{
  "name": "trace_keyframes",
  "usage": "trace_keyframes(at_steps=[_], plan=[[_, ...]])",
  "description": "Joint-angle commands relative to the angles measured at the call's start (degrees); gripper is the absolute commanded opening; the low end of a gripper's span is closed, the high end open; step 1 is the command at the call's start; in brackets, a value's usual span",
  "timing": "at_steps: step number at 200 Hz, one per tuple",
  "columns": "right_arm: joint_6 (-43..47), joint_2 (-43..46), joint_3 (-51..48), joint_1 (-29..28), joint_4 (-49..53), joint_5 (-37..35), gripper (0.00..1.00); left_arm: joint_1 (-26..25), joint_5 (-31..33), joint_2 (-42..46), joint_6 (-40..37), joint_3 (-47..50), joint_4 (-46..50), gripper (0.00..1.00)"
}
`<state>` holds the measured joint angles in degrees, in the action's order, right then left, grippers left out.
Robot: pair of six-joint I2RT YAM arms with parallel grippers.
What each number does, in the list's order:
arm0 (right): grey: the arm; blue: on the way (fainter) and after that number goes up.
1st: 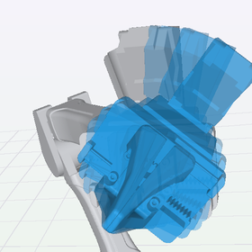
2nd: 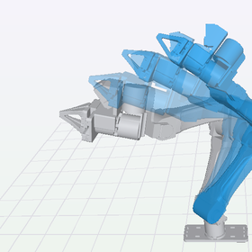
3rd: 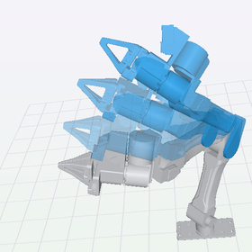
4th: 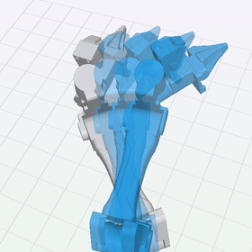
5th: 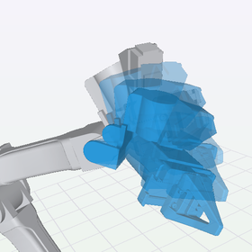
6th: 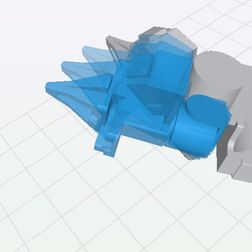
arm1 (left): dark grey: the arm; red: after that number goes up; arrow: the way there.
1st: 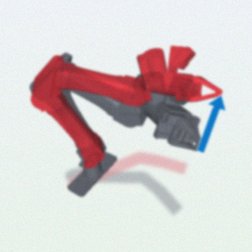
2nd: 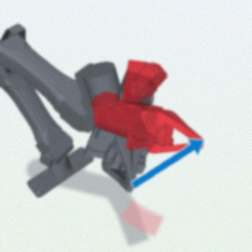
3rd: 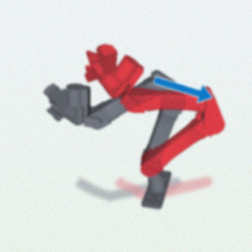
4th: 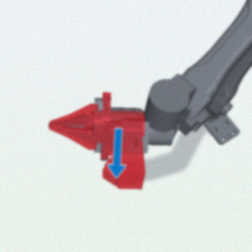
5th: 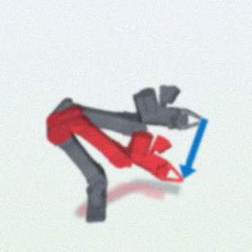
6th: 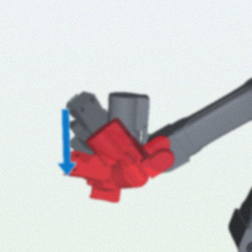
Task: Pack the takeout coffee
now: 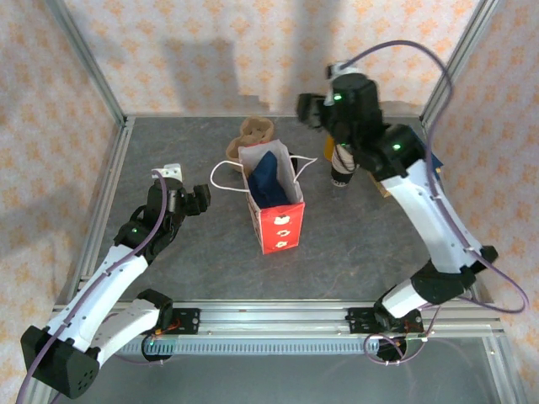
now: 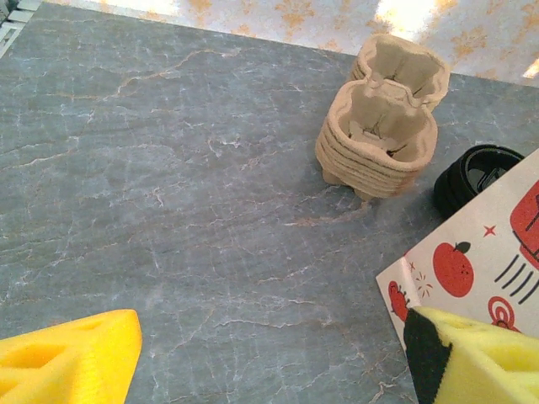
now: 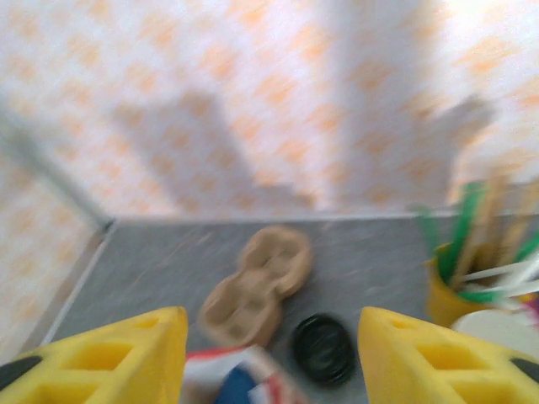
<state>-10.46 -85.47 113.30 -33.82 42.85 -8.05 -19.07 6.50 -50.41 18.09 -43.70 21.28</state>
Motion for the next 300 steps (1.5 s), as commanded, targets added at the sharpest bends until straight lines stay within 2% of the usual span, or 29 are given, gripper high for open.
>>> trace_keyframes(at_steps=[1,23,57,102,199,300], plan=[[0.89,0.87,-5.55,8.41,-4.61,-4.55,0.57,0.44,1.62,1.10,0.28,0.03,0.34,0.84],[-0.24,1.15,-9.93,19.02,-5.51,-2.70,0.59,0.44,1.70,1.11,0.21,-0.02,0.35,0.83],[-2.57,1.15,-17.02,32.12,-9.41,2.12,0.62,0.39,1.76,0.93,0.11,-0.01,0.34,0.84],[-4.76,-4.66,-22.07,43.02,-12.45,8.13,0.65,0.39,1.77,0.93,0.17,-0.06,0.43,0.84],[-3.45,-25.62,-17.71,44.87,-8.75,12.45,0.71,0.44,2.98,1.72,0.28,-0.09,0.45,0.84],[-1.78,-35.43,-11.70,45.42,-5.28,13.67,0.72,0.44,3.17,2.77,0.46,0.28,0.43,0.85]])
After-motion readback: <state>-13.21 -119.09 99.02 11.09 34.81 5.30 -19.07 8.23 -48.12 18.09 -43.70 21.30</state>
